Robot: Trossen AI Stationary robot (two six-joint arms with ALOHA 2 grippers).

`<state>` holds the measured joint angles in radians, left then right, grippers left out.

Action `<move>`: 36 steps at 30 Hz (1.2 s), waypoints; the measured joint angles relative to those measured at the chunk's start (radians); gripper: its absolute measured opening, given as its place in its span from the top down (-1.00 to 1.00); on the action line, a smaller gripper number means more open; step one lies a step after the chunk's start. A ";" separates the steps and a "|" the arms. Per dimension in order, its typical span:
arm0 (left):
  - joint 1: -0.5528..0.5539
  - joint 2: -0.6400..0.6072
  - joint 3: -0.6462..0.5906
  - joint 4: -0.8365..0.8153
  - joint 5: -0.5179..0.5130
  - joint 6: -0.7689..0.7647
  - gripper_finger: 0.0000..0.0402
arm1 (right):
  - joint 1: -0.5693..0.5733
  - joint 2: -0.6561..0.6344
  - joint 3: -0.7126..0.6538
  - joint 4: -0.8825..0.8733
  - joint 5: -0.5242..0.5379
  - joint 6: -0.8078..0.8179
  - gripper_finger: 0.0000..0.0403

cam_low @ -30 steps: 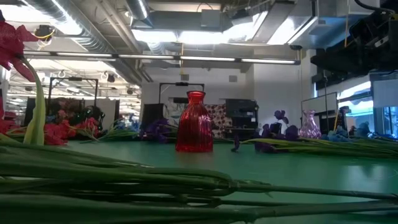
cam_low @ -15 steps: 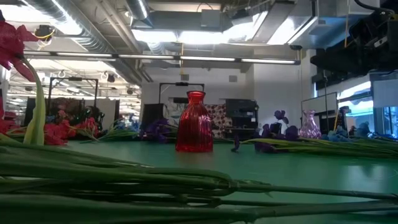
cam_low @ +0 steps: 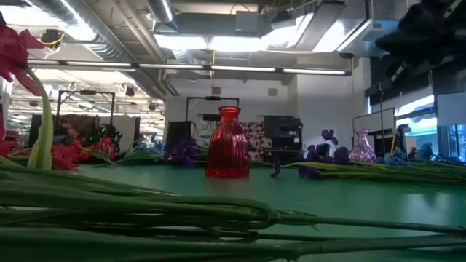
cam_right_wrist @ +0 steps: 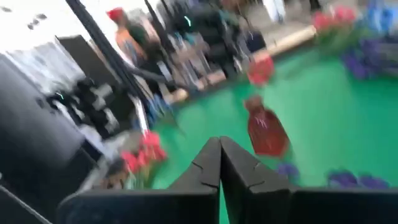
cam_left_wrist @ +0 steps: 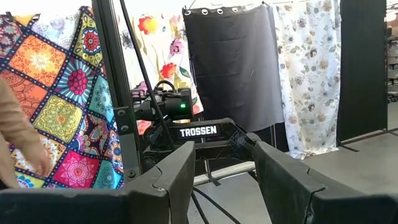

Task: Sort flowers into vase by color
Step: Put the bottom violet flowers into the red vase

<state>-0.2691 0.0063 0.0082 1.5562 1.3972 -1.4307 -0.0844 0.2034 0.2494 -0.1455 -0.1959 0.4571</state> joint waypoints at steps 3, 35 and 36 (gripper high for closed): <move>0.000 0.000 0.000 0.000 0.000 0.000 0.20 | 0.000 0.143 0.084 -0.071 0.080 -0.017 0.99; 0.000 0.000 0.000 -0.001 0.000 0.000 0.20 | -0.010 1.197 0.686 -0.621 0.040 0.329 0.32; 0.000 0.000 0.000 0.000 0.000 0.000 0.20 | -0.010 1.203 0.686 -0.621 0.053 0.330 0.20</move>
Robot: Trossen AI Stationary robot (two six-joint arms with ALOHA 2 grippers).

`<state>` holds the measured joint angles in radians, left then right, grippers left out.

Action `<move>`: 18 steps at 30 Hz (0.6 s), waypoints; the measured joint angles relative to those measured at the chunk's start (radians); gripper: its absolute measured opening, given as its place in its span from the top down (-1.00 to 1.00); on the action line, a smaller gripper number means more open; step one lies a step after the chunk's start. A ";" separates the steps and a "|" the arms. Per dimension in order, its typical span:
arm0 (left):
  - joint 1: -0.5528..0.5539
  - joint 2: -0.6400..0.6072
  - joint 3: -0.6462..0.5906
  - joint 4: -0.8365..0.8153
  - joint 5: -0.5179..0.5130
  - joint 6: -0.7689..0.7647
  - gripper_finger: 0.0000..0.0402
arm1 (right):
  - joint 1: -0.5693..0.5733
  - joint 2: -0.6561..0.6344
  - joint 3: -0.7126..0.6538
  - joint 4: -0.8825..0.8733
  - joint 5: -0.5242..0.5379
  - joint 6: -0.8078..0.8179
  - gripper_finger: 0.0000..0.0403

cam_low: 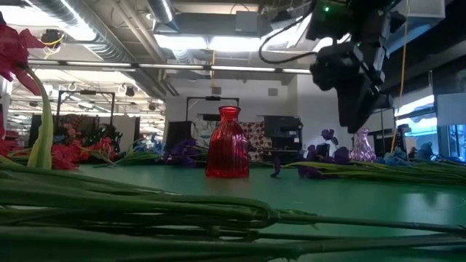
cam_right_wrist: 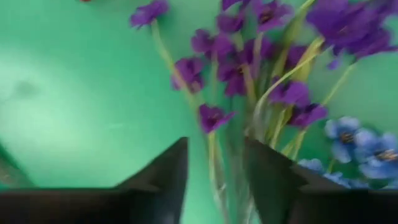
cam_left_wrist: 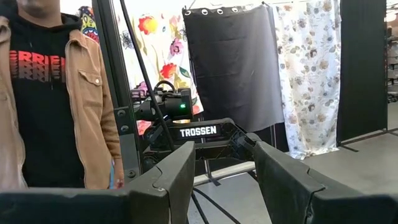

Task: Sort flowers into vase by color
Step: Put the bottom violet flowers into the red vase

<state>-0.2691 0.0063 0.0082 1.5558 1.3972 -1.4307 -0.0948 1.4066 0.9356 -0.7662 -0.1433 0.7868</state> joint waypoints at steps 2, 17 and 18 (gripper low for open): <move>0.000 0.000 0.000 0.000 0.000 0.000 0.20 | 0.000 0.010 0.000 0.000 0.043 -0.014 -0.03; 0.000 0.000 0.000 0.000 0.000 0.000 0.20 | 0.003 0.240 0.000 0.011 0.125 -0.191 -0.27; 0.000 0.000 0.000 0.000 0.000 0.000 0.20 | 0.003 0.251 0.000 0.009 0.125 -0.192 -0.23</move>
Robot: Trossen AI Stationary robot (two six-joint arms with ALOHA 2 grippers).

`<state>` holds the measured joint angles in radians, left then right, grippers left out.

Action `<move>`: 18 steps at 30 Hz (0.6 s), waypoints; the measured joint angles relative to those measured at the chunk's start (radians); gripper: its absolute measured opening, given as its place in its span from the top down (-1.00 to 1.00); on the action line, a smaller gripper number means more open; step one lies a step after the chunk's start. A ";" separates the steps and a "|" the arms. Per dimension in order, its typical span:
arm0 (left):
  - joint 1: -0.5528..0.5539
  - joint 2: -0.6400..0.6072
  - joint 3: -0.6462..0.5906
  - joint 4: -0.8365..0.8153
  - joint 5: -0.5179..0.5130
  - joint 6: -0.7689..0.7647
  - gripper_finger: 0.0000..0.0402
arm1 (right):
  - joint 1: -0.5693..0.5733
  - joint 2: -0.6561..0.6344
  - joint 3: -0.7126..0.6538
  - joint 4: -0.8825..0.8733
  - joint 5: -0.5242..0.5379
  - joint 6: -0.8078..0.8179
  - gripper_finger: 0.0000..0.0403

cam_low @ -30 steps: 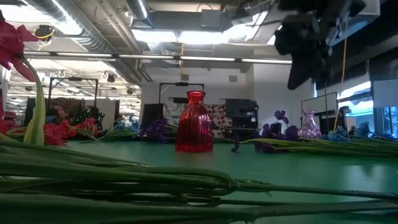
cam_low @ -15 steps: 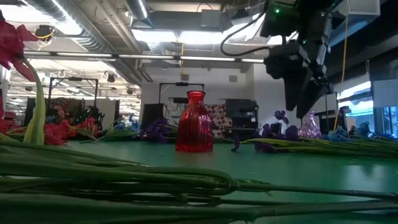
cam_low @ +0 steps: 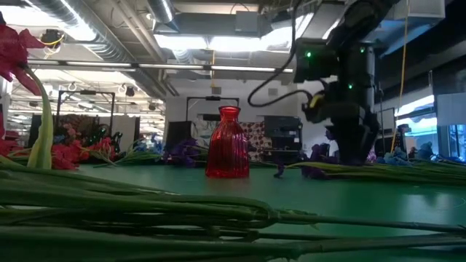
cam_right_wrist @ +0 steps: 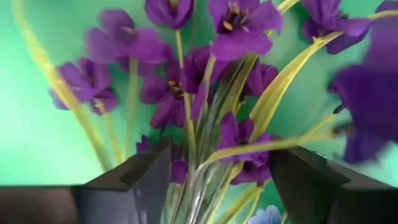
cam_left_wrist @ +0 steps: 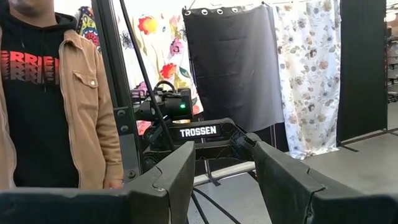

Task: Sort flowers into vase by color
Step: Put the bottom violet flowers into the red vase

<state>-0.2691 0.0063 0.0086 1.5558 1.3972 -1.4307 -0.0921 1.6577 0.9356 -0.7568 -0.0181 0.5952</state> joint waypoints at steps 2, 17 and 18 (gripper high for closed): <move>0.000 0.000 0.000 0.000 0.000 0.000 0.20 | 0.000 0.015 0.000 0.004 0.001 -0.001 -0.14; 0.000 0.000 0.000 0.000 0.000 0.000 0.20 | 0.000 0.015 0.014 0.047 0.041 0.000 0.87; 0.000 0.000 0.000 0.000 0.000 0.000 0.20 | 0.000 0.005 0.027 0.046 0.040 0.000 0.93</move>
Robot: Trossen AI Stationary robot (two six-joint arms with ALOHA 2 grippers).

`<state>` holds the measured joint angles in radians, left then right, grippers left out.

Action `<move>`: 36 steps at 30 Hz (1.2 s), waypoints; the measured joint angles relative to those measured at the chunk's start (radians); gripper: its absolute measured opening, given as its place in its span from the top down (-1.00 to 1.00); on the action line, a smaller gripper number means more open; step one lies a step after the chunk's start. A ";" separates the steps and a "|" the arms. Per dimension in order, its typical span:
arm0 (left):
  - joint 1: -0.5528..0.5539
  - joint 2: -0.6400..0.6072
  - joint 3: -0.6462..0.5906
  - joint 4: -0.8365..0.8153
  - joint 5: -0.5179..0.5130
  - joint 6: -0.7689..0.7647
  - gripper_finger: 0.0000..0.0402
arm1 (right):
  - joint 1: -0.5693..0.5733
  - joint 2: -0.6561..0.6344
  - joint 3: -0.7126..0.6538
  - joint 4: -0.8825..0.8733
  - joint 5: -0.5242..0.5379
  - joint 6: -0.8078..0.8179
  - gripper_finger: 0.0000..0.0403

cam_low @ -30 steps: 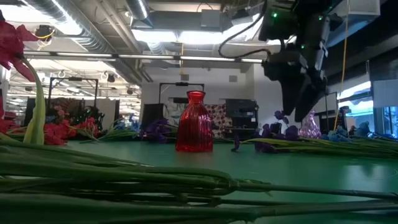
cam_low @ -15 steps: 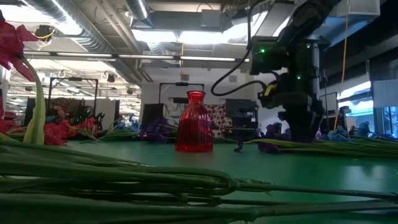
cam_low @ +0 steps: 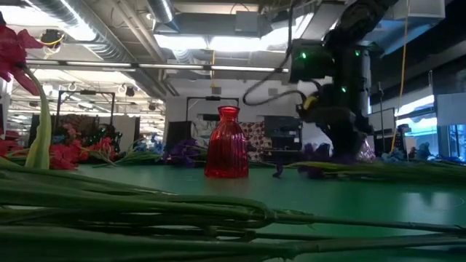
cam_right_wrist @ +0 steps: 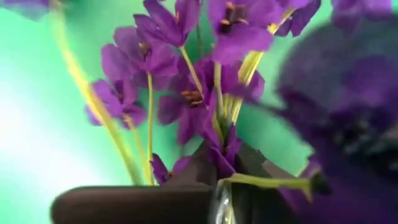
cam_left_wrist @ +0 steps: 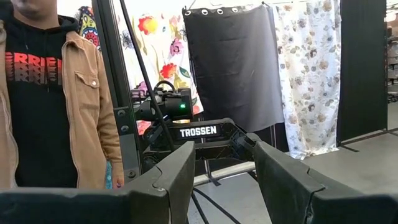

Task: Sort flowers into vase by color
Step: Put the bottom violet flowers into the red vase

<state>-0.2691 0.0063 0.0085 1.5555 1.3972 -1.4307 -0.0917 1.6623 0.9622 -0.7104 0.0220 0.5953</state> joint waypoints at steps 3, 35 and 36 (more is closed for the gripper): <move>0.000 0.000 0.000 0.000 0.000 0.000 0.20 | 0.000 -0.043 0.064 -0.039 0.014 -0.001 0.92; 0.000 0.000 0.000 0.001 0.000 0.000 0.20 | 0.219 -0.182 0.460 0.787 0.433 -0.612 0.90; 0.000 0.000 0.000 0.000 0.000 0.000 0.20 | 0.218 -0.170 0.456 0.794 0.435 -0.615 0.91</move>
<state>-0.2691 0.0063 0.0085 1.5551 1.3972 -1.4307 0.1266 1.4924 1.4181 0.0836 0.4568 -0.0193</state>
